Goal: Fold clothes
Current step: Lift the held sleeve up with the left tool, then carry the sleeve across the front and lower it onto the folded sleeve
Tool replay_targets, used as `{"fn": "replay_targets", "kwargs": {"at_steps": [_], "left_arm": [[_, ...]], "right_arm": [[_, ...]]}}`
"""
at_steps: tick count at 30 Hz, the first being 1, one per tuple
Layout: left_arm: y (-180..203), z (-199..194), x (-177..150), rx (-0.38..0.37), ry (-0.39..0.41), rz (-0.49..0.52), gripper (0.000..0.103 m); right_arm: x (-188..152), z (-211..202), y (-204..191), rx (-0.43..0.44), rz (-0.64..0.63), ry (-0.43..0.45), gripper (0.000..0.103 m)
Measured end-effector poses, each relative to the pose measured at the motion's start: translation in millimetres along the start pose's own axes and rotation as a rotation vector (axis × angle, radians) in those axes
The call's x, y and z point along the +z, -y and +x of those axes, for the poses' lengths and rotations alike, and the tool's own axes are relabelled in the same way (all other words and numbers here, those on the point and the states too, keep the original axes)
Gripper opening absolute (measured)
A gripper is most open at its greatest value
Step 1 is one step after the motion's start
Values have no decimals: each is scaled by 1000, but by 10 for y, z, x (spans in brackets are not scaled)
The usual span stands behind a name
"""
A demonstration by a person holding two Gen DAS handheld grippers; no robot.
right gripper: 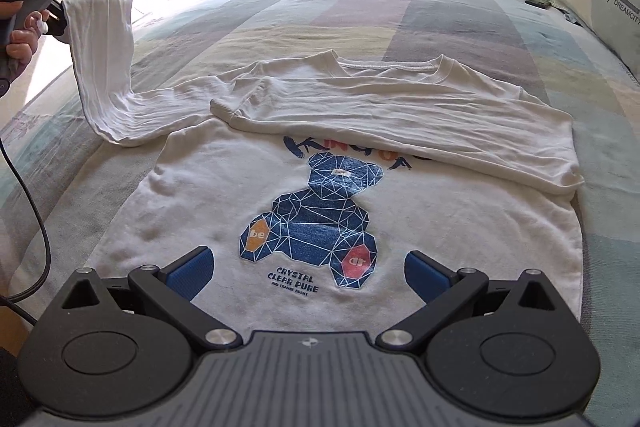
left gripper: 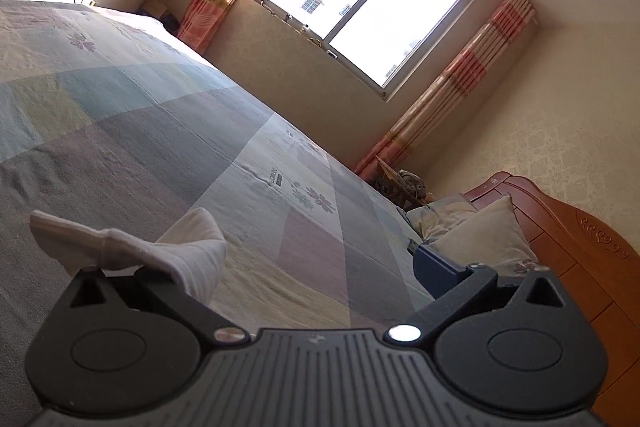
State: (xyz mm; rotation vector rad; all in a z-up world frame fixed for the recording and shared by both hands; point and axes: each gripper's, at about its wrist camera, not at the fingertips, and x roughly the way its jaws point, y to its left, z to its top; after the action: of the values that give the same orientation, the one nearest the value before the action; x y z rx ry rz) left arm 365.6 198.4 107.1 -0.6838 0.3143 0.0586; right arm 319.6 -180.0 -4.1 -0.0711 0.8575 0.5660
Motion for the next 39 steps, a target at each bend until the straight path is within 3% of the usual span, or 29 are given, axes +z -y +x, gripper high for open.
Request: {"fn": "replay_targets", "kwargs": {"at_steps": [15, 21, 27, 39], "left_arm": [[907, 575, -363, -97, -80, 76, 102], [1082, 871, -689, -133, -82, -1, 102], [1227, 1174, -1042, -164, -146, -37, 102], [1596, 1488, -1459, -210, -261, 9, 102]], "right_arm": [[-219, -208, 494, -29, 65, 46, 103], [-276, -309, 644, -53, 92, 39, 103], [-299, -412, 764, -85, 96, 25, 103], [-387, -470, 843, -112, 133, 17, 103]]}}
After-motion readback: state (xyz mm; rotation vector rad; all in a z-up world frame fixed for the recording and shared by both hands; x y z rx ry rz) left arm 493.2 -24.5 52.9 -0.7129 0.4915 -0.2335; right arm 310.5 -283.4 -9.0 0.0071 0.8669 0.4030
